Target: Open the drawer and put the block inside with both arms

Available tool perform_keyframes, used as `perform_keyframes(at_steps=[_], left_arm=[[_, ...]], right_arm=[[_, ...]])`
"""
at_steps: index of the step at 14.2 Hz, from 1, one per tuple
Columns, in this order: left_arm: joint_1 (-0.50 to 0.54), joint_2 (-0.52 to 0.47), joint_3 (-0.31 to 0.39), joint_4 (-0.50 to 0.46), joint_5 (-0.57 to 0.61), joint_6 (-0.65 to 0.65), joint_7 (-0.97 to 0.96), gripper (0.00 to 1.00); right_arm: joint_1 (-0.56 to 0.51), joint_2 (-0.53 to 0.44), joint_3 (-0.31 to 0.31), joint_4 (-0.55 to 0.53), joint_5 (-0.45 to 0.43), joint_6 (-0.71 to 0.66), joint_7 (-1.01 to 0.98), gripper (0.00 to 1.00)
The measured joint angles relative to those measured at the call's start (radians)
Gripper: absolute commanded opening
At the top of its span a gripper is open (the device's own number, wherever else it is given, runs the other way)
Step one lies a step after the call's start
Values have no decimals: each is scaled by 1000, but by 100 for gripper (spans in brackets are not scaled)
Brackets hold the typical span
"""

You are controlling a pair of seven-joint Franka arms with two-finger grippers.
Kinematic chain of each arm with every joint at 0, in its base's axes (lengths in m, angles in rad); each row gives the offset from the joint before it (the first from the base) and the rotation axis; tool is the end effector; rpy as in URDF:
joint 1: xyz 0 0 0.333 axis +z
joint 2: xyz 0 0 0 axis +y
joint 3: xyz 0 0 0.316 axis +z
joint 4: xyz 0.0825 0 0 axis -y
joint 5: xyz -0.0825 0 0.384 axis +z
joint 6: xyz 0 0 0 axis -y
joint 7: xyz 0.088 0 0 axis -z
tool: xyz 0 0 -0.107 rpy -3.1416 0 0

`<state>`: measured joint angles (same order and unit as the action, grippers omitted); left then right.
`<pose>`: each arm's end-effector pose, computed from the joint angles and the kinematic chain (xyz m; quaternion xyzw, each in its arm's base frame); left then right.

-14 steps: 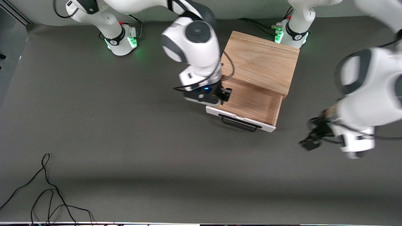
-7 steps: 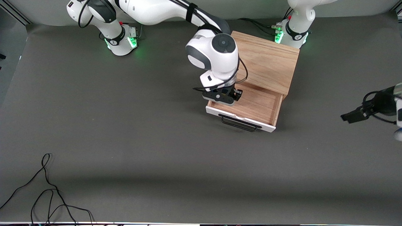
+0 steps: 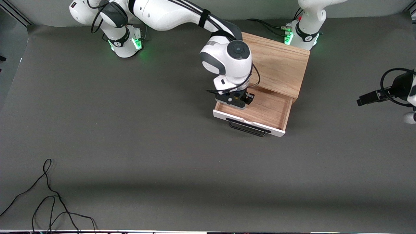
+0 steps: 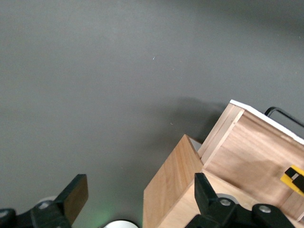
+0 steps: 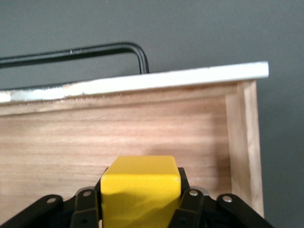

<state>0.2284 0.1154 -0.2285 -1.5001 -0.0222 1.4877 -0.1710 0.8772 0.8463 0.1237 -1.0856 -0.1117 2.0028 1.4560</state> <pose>0.5785 0.0049 0.5870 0.9941 0.0848 -0.0642 0.0187 0.4498 0.6314 0.3244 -0.9733 0.2264 -0.0186 0.0338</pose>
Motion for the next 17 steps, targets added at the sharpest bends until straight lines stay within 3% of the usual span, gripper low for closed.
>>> perform_keyframes(at_steps=[4, 8, 17], left_arm=[[-1, -90, -4, -104, 25, 76, 90, 100], [-1, -133, -7, -136, 30, 78, 116, 100], [-5, -140, -12, -135, 30, 91, 152, 100]], right_arm=[[16, 14, 0, 0, 0, 17, 13, 47], [17, 29, 0, 0, -9, 23, 15, 100], [7, 2, -15, 46, -14, -5, 18, 100]])
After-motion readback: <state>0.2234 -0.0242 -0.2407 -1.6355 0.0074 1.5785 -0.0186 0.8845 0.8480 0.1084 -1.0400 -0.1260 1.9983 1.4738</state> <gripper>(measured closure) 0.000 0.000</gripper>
